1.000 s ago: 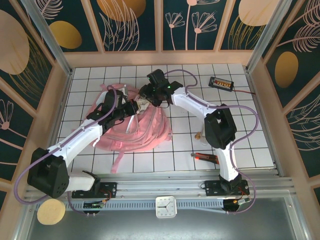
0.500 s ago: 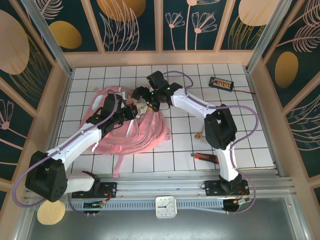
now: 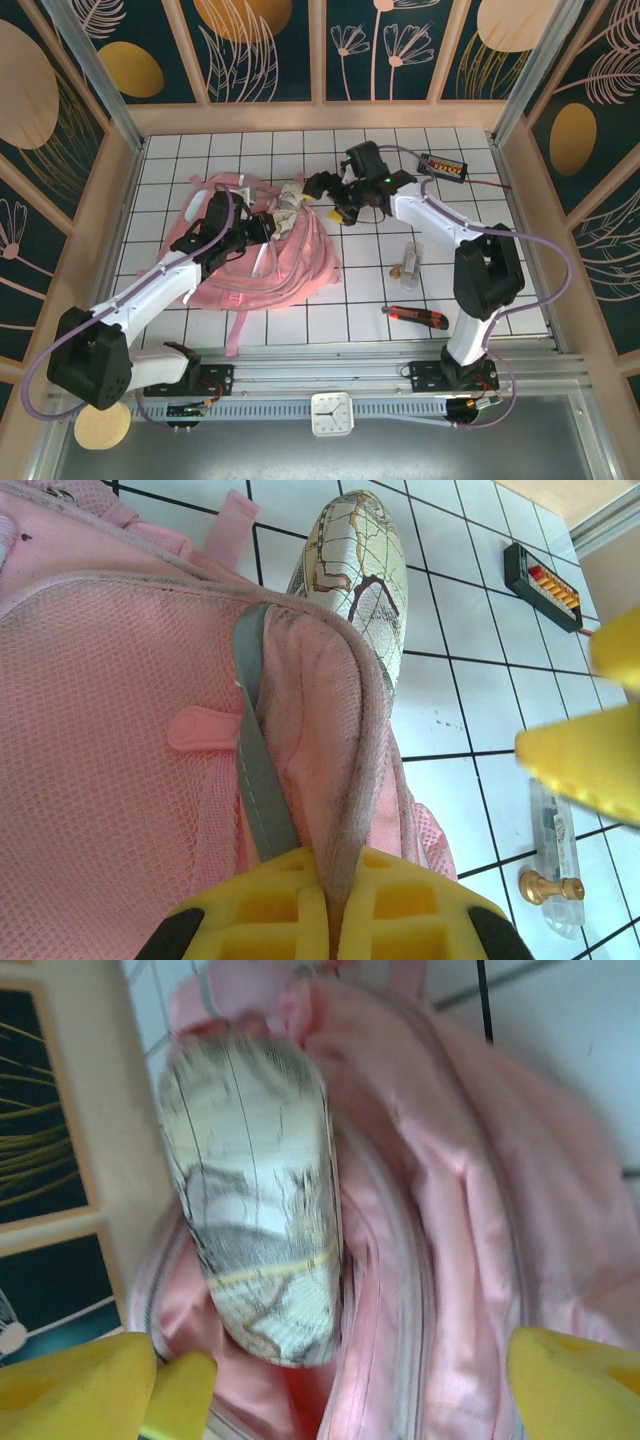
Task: Pack books, pencil case, and school supplies into a backpack
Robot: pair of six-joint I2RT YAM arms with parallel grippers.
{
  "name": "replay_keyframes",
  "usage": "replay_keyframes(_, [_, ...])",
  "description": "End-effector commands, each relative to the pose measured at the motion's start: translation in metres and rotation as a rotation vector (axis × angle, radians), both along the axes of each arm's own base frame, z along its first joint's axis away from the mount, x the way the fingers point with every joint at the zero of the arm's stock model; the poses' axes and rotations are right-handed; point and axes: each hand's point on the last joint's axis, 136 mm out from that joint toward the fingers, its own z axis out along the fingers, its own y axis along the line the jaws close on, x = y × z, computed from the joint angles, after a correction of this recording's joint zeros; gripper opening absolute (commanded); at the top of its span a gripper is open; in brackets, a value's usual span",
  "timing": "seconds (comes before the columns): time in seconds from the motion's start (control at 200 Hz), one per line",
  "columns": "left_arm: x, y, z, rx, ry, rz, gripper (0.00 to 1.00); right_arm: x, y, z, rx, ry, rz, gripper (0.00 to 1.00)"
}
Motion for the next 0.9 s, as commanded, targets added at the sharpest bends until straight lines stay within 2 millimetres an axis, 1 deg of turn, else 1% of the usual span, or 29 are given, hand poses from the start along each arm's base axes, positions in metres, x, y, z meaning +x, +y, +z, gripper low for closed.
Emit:
replay_keyframes(0.0, [0.001,-0.006,0.026,-0.032,-0.086,-0.033,0.0,0.016,0.015,0.025,0.165,-0.187,0.191,0.91])
replay_keyframes(0.035, [0.0,-0.006,0.026,-0.029,-0.085,-0.037,0.0,0.02,0.019,0.027,0.181,-0.255,0.257,0.91])
replay_keyframes(0.09, [-0.001,-0.006,0.028,-0.025,-0.086,-0.045,0.0,0.017,0.026,0.031,0.226,-0.368,0.371,0.92])
replay_keyframes(0.13, [-0.002,-0.007,0.03,-0.026,-0.089,-0.055,0.0,0.015,0.026,0.025,0.273,-0.381,0.417,0.92])
replay_keyframes(0.215, [-0.004,-0.011,0.034,-0.034,-0.093,-0.085,0.0,0.012,0.029,0.023,0.374,-0.415,0.501,0.92])
replay_keyframes(0.29, [-0.006,-0.015,0.035,-0.044,-0.091,-0.111,0.0,0.013,0.037,0.023,0.407,-0.46,0.556,0.92])
replay_keyframes(0.38, [-0.007,-0.016,0.036,-0.038,-0.086,-0.122,0.0,0.017,0.051,0.017,0.413,-0.467,0.604,0.92])
replay_keyframes(0.49, [-0.005,-0.016,0.035,-0.023,-0.079,-0.125,0.0,0.017,0.063,0.005,0.414,-0.455,0.63,0.92])
replay_keyframes(0.62, [-0.003,-0.018,0.039,-0.023,-0.082,-0.134,0.0,0.016,0.063,-0.006,0.41,-0.459,0.621,0.91])
replay_keyframes(0.65, [-0.003,-0.019,0.041,-0.025,-0.086,-0.139,0.0,0.018,0.063,-0.008,0.404,-0.465,0.617,0.91])
replay_keyframes(0.761, [-0.004,-0.02,0.043,-0.02,-0.083,-0.147,0.0,0.028,0.063,-0.025,0.351,-0.447,0.607,0.91])
replay_keyframes(0.896, [-0.008,-0.019,0.04,-0.017,-0.075,-0.153,0.0,0.04,0.06,-0.03,0.325,-0.481,0.563,0.91])
